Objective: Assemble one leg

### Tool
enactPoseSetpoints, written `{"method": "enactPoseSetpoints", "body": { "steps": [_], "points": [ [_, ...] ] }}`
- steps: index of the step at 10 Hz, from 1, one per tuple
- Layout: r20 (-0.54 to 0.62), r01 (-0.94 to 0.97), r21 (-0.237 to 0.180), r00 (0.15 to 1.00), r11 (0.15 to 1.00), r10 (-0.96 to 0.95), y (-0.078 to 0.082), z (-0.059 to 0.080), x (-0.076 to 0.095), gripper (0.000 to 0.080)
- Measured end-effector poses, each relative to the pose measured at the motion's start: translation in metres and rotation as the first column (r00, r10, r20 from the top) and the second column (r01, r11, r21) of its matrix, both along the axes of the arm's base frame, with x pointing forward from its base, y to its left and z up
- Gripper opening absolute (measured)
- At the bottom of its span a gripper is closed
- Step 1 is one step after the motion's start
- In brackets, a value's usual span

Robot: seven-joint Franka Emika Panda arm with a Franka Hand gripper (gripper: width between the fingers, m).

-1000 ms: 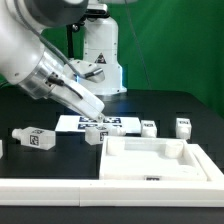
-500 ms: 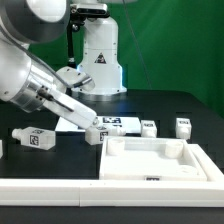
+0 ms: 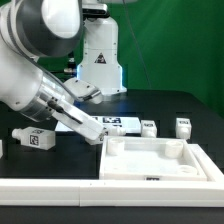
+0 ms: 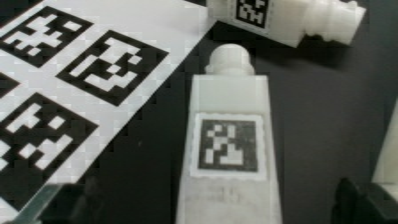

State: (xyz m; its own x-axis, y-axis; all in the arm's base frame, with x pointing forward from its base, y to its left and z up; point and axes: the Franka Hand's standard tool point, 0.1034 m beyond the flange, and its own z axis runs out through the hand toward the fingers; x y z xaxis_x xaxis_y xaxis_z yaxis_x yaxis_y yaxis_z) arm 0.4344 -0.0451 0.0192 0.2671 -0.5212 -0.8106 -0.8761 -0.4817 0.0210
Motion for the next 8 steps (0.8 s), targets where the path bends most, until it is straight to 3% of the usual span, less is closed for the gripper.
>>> {"method": "enactPoseSetpoints", "body": {
  "steps": [4,6,7,8],
  "points": [
    [-0.011,-0.004,-0.008,1.000,1.000,0.004,0.0017,-0.0061,-0.0078,0.0648],
    [-0.011,-0.003,-0.008,1.000,1.000,0.003,0.0015,-0.0061,-0.0079,0.0387],
    [-0.011,-0.003,-0.008,1.000,1.000,0.003,0.0015,-0.0061,-0.0079,0.0387],
    [-0.011,-0.003,-0.008,1.000,1.000,0.003,0.0015,-0.0060,-0.0078,0.0285]
  ]
}}
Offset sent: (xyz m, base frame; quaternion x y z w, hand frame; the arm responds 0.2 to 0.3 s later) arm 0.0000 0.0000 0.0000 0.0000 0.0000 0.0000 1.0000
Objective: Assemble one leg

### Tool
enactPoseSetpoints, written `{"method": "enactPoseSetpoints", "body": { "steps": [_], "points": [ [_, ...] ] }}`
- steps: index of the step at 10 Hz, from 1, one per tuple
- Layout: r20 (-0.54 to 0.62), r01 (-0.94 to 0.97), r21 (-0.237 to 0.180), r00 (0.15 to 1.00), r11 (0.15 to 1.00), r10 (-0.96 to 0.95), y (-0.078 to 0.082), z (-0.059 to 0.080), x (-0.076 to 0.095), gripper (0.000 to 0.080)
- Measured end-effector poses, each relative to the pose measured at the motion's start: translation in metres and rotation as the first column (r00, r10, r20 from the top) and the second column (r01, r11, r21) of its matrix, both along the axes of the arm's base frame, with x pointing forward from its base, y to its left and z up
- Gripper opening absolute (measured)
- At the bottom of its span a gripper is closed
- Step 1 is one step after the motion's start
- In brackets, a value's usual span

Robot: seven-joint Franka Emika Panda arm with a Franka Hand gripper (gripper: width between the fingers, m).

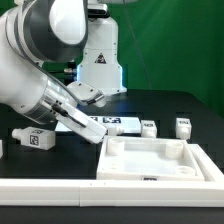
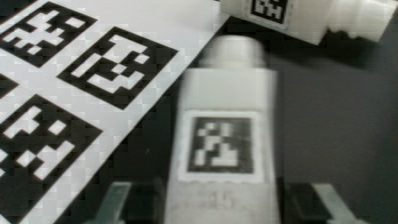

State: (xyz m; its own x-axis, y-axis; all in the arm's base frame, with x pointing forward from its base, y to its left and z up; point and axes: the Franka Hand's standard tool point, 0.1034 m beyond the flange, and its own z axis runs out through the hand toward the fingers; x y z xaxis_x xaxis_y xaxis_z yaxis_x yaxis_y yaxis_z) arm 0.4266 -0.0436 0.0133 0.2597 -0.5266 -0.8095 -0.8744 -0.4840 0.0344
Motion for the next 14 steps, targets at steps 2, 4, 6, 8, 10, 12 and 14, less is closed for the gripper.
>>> {"method": "enactPoseSetpoints", "body": {
  "steps": [2,4,6,8,10,12,14],
  "points": [
    [0.018,-0.009,0.020,1.000,1.000,0.008,0.002,0.018,0.011,0.0285],
    [0.036,-0.006,0.038,0.999,0.999,0.005,0.010,0.057,0.026,0.0285],
    [0.093,-0.056,0.006,0.994,0.998,0.055,0.028,0.087,0.041,0.0285],
    [0.075,-0.045,-0.009,0.996,0.999,0.046,0.024,0.070,0.038,0.0287],
    [0.185,-0.049,-0.120,0.980,0.992,0.071,0.027,0.073,0.050,0.0287],
    [0.291,-0.156,-0.270,0.927,0.950,0.235,0.027,0.091,0.078,0.0287],
    [0.371,-0.134,-0.376,0.885,0.917,0.281,0.051,0.115,0.104,0.0287]
  ]
}}
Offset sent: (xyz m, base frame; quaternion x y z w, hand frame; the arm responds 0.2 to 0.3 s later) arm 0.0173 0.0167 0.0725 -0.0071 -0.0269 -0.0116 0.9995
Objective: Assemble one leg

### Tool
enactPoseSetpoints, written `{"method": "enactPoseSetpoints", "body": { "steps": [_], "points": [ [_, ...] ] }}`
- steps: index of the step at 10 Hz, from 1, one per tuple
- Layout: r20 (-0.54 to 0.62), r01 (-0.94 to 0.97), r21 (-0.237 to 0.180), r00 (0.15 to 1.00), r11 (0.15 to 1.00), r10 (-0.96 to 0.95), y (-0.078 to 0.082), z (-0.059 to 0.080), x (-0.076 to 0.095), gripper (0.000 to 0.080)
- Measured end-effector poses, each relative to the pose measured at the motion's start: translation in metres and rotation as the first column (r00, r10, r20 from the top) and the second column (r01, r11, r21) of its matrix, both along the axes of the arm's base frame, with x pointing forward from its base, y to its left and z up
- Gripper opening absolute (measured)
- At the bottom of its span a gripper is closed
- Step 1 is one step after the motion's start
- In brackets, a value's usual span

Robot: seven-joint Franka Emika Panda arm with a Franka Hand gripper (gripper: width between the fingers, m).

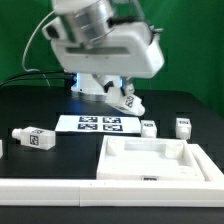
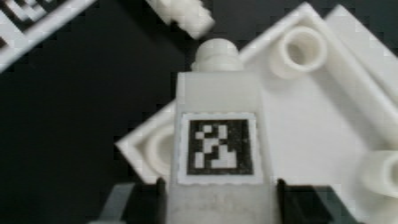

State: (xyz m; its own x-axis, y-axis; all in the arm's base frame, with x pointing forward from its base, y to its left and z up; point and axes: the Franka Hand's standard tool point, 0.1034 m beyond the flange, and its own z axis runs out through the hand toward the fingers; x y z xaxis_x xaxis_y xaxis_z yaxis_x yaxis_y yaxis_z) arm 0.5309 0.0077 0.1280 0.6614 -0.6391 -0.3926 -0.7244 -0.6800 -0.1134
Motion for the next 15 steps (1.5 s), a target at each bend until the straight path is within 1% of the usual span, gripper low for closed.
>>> {"method": "enactPoseSetpoints", "body": {
  "steps": [1,2,3,4,5,6,7,8,9,10,11,13,14,15],
  "points": [
    [-0.001,0.091,-0.041,0.996,0.995,-0.091,0.006,-0.004,-0.008,0.0287],
    [0.065,0.081,-0.088,0.995,0.993,-0.076,0.005,-0.006,-0.006,0.0287],
    [0.124,0.101,-0.122,0.989,0.987,-0.086,0.008,-0.006,0.000,0.0287],
    [0.189,0.100,-0.168,0.980,0.981,-0.067,0.012,-0.007,0.003,0.0287],
    [0.219,0.036,-0.240,0.975,0.970,0.018,0.018,-0.009,0.003,0.0287],
    [0.248,0.000,-0.277,0.966,0.961,0.072,0.026,-0.003,0.014,0.0287],
    [0.306,-0.015,-0.305,0.945,0.952,0.113,0.030,0.006,0.028,0.0287],
    [0.354,-0.050,-0.340,0.918,0.939,0.177,0.040,0.011,0.039,0.0287],
    [0.403,-0.038,-0.352,0.896,0.935,0.189,0.050,0.015,0.046,0.0287],
    [0.464,-0.004,-0.354,0.868,0.935,0.179,0.060,0.013,0.045,0.0287],
    [0.491,0.005,-0.357,0.852,0.934,0.183,0.067,0.010,0.041,0.0287],
    [0.476,-0.036,-0.369,0.851,0.929,0.223,0.068,0.010,0.041,0.0287],
    [0.422,-0.145,-0.424,0.842,0.894,0.336,0.069,0.017,0.048,0.0287],
    [0.410,-0.233,-0.477,0.794,0.848,0.449,0.068,0.024,0.064,0.0287]
  ]
}}
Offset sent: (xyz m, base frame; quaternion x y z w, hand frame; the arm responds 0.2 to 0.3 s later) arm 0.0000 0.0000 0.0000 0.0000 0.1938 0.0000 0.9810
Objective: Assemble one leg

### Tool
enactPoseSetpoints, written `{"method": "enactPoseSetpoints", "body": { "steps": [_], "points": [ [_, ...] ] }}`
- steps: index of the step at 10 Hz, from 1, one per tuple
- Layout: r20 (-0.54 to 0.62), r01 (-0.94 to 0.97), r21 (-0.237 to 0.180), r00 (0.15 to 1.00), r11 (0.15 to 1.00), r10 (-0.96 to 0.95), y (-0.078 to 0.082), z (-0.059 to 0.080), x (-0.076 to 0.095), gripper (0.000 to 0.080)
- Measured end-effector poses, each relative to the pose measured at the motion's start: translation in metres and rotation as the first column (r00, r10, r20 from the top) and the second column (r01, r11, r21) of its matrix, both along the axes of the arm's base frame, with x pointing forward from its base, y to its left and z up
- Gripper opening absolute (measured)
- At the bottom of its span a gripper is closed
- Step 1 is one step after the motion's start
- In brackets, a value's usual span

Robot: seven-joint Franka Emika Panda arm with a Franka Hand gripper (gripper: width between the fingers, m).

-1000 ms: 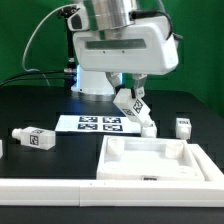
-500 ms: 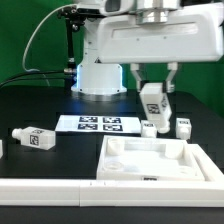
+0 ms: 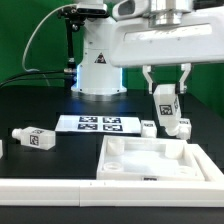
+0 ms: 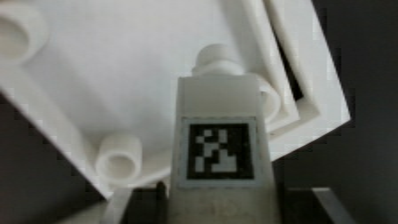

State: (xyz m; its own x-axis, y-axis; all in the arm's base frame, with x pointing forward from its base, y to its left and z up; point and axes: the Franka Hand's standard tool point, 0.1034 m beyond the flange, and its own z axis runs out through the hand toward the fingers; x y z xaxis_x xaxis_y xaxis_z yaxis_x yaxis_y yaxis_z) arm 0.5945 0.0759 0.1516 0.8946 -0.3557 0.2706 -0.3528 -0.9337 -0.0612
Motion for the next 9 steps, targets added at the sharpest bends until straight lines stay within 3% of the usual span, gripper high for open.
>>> {"method": "enactPoseSetpoints", "body": {
  "steps": [1,2,5,7,9],
  "points": [
    [0.003,-0.093,-0.045,0.996,0.995,0.093,0.002,-0.003,0.009,0.0287],
    [-0.003,-0.127,-0.057,0.992,0.990,0.127,0.003,-0.006,0.010,0.0287],
    [-0.004,-0.115,-0.048,0.993,0.992,0.115,0.003,-0.007,0.009,0.0287],
    [0.049,-0.163,-0.064,0.985,0.984,0.167,0.005,-0.008,0.016,0.0287],
    [0.125,-0.211,-0.086,0.967,0.974,0.221,0.020,-0.005,0.026,0.0287]
  ]
}}
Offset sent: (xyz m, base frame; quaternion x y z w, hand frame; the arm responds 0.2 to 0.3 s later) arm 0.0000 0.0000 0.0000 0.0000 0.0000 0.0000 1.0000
